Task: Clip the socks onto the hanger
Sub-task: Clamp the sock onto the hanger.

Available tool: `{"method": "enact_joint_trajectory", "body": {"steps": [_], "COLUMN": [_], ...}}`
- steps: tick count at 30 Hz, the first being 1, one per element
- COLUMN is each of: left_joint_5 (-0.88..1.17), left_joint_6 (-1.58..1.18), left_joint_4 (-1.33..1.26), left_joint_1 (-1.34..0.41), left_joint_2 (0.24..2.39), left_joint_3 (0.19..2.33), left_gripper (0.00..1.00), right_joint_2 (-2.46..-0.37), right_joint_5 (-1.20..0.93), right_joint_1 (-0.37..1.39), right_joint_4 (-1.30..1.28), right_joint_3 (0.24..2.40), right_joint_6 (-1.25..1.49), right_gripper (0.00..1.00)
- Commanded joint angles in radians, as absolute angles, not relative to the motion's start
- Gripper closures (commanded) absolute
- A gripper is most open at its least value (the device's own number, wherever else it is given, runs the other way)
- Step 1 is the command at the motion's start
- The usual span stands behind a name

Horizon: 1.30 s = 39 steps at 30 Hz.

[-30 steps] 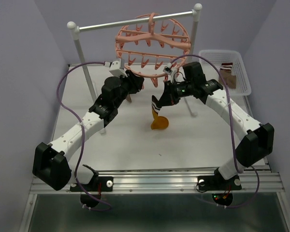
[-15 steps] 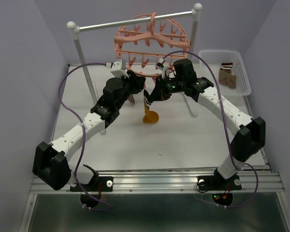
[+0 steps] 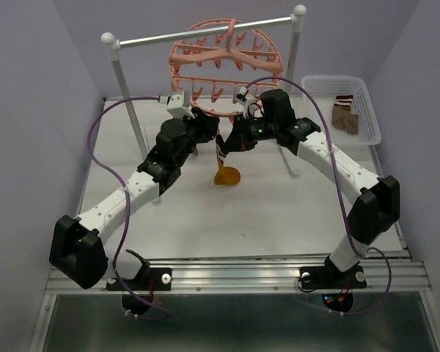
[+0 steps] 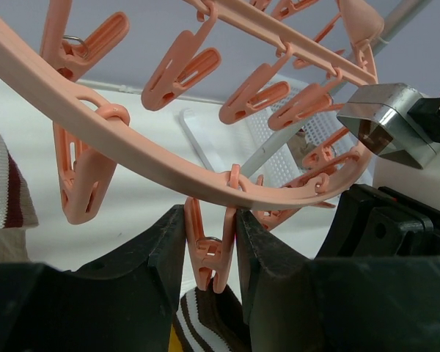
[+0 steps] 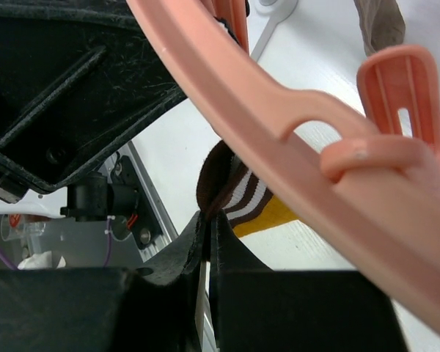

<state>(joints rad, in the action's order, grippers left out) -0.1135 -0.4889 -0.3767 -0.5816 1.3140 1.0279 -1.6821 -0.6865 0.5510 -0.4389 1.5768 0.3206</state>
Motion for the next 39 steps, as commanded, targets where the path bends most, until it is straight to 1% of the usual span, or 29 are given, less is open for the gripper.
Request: {"method": "enact_joint_trajectory", "body": {"steps": [1, 10, 16, 27, 28, 29, 31, 32, 33, 34, 35, 36, 37, 39], "left_joint_5": [-0.120, -0.109, -0.123, -0.097, -0.095, -0.097, -0.112, -0.115, -0.120, -0.129, -0.130, -0.133, -0.132, -0.133], "left_joint_6": [-0.469, -0.463, -0.462, -0.448, -0.448, -0.452, -0.466, -0.480, -0.482, -0.486, -0.489, -0.489, -0.488, -0.492], "left_joint_4": [-0.443, -0.440, -0.433, -0.399, -0.394, -0.384, -0.371, -0.368, -0.368, -0.370, -0.376, -0.376, -0.376, -0.376], "left_joint_1": [-0.586, -0.586, -0.588, -0.586, -0.587, -0.588, -0.586, -0.586, -0.586, -0.586, -0.587, -0.586, -0.586, -0.586], "left_joint_2": [1.272, 1.259, 1.252, 1.256, 1.256, 1.256, 1.252, 1.246, 1.232, 1.223, 1.215, 1.198, 1.192, 1.175], "left_joint_3": [1.023, 1.002, 0.997, 1.011, 1.012, 1.015, 1.022, 1.023, 1.019, 1.016, 1.012, 1.006, 1.008, 1.006], "left_gripper": [1.00, 1.00, 1.00, 1.00, 0.98, 0.92, 0.86, 0.79, 0.62, 0.53, 0.47, 0.23, 0.02, 0.01], "right_joint_2": [-1.683, -1.686, -1.701, -1.713, -1.712, -1.715, -1.715, -1.715, -1.713, -1.710, -1.707, -1.704, -1.700, -1.695], "right_joint_5": [-0.657, -0.660, -0.722, -0.677, -0.675, -0.681, -0.690, -0.693, -0.696, -0.695, -0.689, -0.687, -0.684, -0.678], "right_joint_1": [0.558, 0.558, 0.558, 0.558, 0.558, 0.558, 0.558, 0.558, 0.558, 0.558, 0.558, 0.558, 0.558, 0.558], "right_joint_4": [-0.336, -0.298, -0.285, -0.285, -0.285, -0.285, -0.285, -0.287, -0.287, -0.285, -0.287, -0.285, -0.285, -0.287], "right_joint_3": [1.632, 1.657, 1.677, 1.700, 1.698, 1.698, 1.695, 1.694, 1.687, 1.683, 1.678, 1.672, 1.671, 1.667], "right_joint_6": [0.350, 0.370, 0.367, 0.367, 0.368, 0.365, 0.364, 0.364, 0.362, 0.359, 0.357, 0.357, 0.354, 0.348], "right_gripper": [0.98, 0.99, 0.99, 0.97, 0.96, 0.94, 0.90, 0.89, 0.88, 0.86, 0.84, 0.82, 0.77, 0.72]}}
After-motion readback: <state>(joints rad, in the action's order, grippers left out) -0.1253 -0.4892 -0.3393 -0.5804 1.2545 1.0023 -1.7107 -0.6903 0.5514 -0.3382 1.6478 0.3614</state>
